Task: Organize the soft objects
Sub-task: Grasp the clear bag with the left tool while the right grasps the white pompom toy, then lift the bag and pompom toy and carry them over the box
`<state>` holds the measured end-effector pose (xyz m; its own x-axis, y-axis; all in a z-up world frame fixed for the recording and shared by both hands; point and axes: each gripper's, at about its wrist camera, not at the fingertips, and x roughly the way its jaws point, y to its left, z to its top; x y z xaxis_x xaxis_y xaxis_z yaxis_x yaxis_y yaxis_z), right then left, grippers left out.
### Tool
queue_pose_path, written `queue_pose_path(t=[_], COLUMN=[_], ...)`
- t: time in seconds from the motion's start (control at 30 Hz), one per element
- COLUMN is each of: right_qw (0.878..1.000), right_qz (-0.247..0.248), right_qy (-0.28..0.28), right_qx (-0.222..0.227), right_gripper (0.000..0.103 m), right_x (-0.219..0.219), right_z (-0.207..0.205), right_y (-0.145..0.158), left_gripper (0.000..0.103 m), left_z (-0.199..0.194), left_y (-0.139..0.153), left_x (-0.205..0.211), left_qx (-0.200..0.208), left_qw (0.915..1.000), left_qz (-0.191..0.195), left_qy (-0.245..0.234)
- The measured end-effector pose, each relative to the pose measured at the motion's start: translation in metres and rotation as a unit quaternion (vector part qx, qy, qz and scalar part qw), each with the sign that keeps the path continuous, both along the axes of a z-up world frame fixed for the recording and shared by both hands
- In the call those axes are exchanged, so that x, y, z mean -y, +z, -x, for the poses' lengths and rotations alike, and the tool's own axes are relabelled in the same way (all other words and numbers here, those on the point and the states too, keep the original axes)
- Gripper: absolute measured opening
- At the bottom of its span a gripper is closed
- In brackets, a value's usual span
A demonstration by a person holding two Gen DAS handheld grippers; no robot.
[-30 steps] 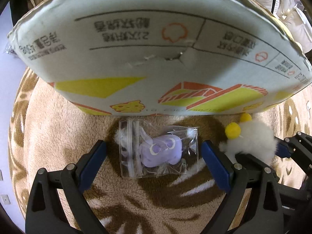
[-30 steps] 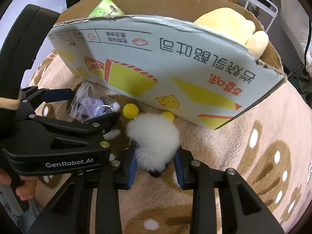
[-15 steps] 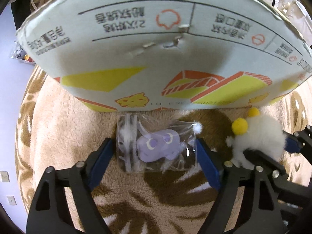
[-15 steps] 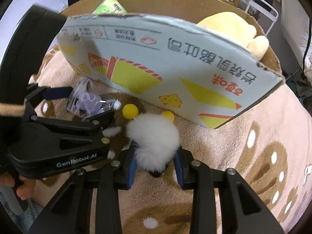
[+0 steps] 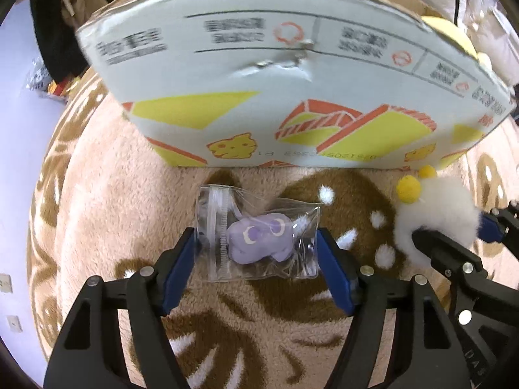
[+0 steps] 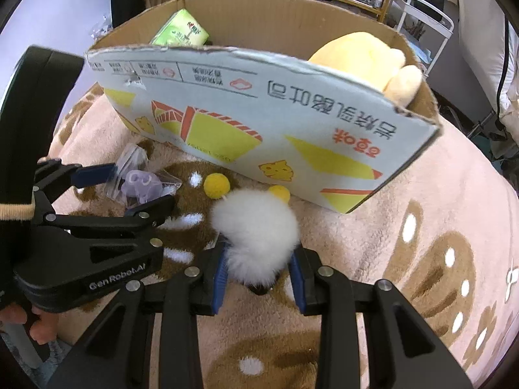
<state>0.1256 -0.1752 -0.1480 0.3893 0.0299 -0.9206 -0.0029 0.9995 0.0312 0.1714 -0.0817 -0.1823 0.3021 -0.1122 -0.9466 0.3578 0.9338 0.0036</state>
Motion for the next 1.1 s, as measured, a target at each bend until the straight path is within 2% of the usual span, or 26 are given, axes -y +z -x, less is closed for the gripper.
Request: queue_pose_path(t=[0.13,0.43,0.63,0.9,1.1], right_qw=[1.000,0.999,0.999,0.997,0.994], right_qz=[0.003,-0.010,-0.014,-0.036,-0.051], right_qy=[-0.010,-0.023,-0.027,-0.036,-0.037], right_qx=[0.004,0.025,0.038,0.063,0.094], right_gripper=[0.034,0.034,0.035,0.035,0.035], right_x=[0.008,0.023,0.025,0.032,0.037], right_z=[0.004,0.012,0.019,0.029,0.036], right_y=[0.003,0.019,0.031,0.049,0.068], left_gripper=[0.069,0.068,0.069,0.069,0.069], left_z=[0.001,0.015,0.015,0.032,0.043], left_y=[0.003,0.014,0.032,0.056,0.079], left_x=[-0.017,-0.028,-0.023,-0.023,-0.031], left_qx=[-0.002,0.007,0.016,0.044,0.075], left_qw=[0.9997,0.9997,0.9993,0.9982,0.9956], left_qz=[0.017,0.006,0.007,0.015,0.038], left_qy=[0.018,0.024,0.032,0.037,0.041])
